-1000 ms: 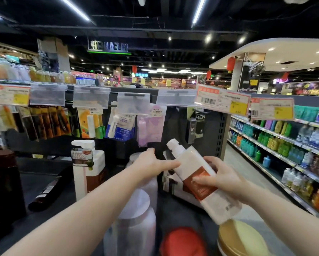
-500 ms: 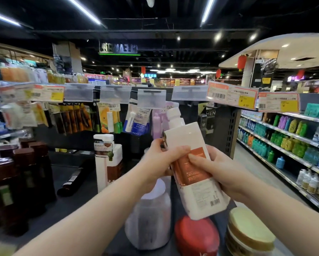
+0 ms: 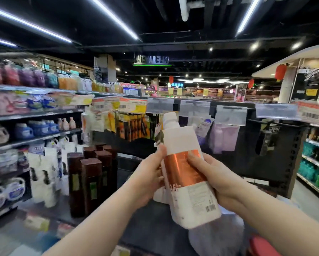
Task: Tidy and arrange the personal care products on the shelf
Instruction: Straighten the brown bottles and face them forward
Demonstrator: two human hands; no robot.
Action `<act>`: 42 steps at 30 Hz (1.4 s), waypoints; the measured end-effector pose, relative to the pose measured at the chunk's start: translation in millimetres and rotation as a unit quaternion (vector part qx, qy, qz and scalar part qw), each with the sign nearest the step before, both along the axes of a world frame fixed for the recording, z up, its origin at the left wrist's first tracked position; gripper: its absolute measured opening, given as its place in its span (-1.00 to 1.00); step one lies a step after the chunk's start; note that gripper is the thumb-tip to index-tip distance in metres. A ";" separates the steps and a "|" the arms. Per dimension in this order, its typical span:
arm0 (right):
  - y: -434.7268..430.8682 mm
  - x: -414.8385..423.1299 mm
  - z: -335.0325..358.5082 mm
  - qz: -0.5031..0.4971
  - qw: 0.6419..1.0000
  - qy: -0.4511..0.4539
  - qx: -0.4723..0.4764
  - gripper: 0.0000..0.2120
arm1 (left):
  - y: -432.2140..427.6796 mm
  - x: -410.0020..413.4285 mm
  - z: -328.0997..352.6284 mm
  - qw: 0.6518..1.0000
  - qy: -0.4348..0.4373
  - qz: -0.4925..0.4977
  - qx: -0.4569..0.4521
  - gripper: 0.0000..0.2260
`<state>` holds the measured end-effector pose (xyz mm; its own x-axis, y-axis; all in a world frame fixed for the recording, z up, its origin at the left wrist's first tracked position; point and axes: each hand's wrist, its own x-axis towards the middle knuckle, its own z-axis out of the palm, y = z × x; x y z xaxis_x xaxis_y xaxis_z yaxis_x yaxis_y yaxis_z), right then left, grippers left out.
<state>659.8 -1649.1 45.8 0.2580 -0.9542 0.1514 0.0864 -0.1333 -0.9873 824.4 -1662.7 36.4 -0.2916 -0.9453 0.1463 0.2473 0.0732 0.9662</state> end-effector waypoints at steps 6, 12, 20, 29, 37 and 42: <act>-22.5 48.6 -12.6 -0.018 0.997 0.069 0.033 -0.42 | -3.5 40.8 -11.1 0.998 0.052 -0.013 0.015 -0.46; -35.8 67.1 -9.1 -0.010 0.988 0.152 0.030 -0.60 | -15.0 58.3 -29.2 0.992 -0.002 0.103 -0.067 -0.53; -53.0 63.6 -6.7 0.000 0.977 0.194 0.087 -0.68 | -30.6 65.6 -57.2 0.985 -0.129 0.058 -0.098 -0.49; -75.3 55.0 -27.5 -0.028 0.942 0.300 0.145 -0.67 | -60.3 49.6 -95.6 0.973 -0.178 0.095 -0.112 -0.58; -84.7 47.0 -31.5 -0.038 0.928 0.350 0.122 -0.58 | -79.6 38.3 -98.5 0.952 -0.244 0.100 -0.153 -0.55; -94.0 43.3 -33.9 -0.055 0.929 0.348 0.117 -0.58 | -85.2 29.6 -101.2 0.937 -0.278 0.136 -0.163 -0.54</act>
<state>703.0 -1743.1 11.9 0.1149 -0.9664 -0.2300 -0.5848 0.1214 -0.8020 854.0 -1747.9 -64.8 -0.1635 -0.9271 0.3373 -0.3586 0.3744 0.8551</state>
